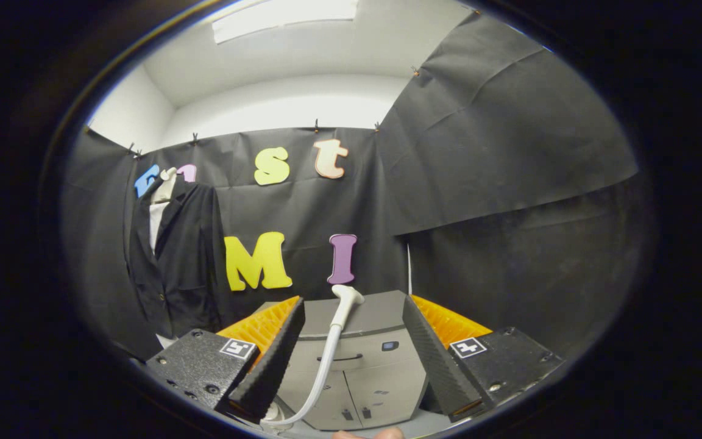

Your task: Iron the clothes twice with a garment steamer, once on the left side and once on the right side.

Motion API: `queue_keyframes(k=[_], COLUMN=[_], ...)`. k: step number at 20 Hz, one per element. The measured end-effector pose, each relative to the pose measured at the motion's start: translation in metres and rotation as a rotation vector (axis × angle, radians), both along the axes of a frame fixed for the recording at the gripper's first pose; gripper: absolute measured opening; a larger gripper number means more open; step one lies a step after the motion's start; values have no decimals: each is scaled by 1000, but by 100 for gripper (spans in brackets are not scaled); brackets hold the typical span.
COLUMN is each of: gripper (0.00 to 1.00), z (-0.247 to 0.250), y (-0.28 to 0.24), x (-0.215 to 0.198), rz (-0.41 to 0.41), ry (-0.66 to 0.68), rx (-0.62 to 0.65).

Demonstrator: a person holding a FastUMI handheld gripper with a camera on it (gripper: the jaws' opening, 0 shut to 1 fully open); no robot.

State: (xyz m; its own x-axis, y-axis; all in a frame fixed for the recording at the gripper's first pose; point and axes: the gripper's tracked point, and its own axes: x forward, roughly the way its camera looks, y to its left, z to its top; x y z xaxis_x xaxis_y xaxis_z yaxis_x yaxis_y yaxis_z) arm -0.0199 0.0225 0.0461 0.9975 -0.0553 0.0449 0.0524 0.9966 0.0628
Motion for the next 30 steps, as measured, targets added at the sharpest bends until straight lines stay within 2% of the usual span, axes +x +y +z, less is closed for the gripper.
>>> queue_keyframes(k=[6,10,14,20,25,30], gripper=[100,100,100,100,100,100], z=[0,-3,-8,-16,-50,-100], y=[27,37,29,13,16,25], x=[1,21,79,202,293,345], rz=[-41,-26,9,59,136,214], ry=[-5,13,39,86,225,459], rx=[3,-4,-17,8,21,63])
